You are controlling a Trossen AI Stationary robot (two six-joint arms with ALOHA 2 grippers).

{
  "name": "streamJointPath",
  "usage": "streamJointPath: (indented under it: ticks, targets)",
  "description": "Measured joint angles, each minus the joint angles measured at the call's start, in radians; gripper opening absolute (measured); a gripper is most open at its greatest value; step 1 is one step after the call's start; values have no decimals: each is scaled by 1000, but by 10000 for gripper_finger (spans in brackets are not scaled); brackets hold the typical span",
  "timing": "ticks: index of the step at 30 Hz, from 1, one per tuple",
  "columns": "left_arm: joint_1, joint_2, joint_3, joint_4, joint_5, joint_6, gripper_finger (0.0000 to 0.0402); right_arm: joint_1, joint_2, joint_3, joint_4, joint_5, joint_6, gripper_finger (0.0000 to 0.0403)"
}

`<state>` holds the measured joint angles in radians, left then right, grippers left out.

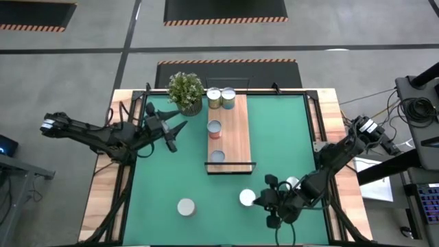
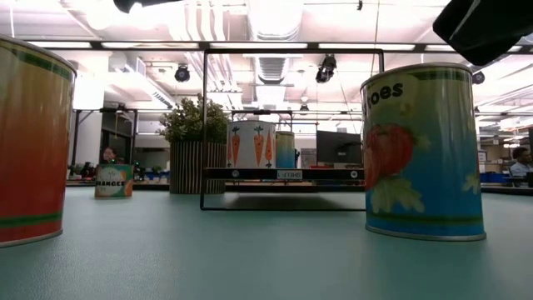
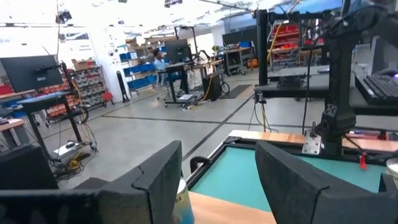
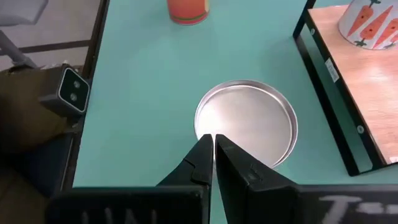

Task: Pick and place cans onto a shelf
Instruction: Put the canned tomatoes on the shelf

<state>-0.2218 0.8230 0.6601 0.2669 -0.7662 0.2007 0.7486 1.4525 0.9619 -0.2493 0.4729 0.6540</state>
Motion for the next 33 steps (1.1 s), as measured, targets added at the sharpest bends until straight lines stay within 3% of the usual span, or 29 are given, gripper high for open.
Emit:
streamJointPath:
  ticks: [5,9,25,29,33]
  targets:
    - [0,0,0,30,0,1,187,-7,0,-1,0,2,-16,22]
    - [0,0,0,30,0,1,187,-18,3,9,-5,3,-26,59]
    - [0,27,0,30,0,0,187,-27,12,9,-8,50,-18,331]
    - [0,27,0,30,0,0,187,-27,42,9,-7,46,-19,362]
    - [0,27,0,30,0,0,187,-27,74,8,-8,44,-19,366]
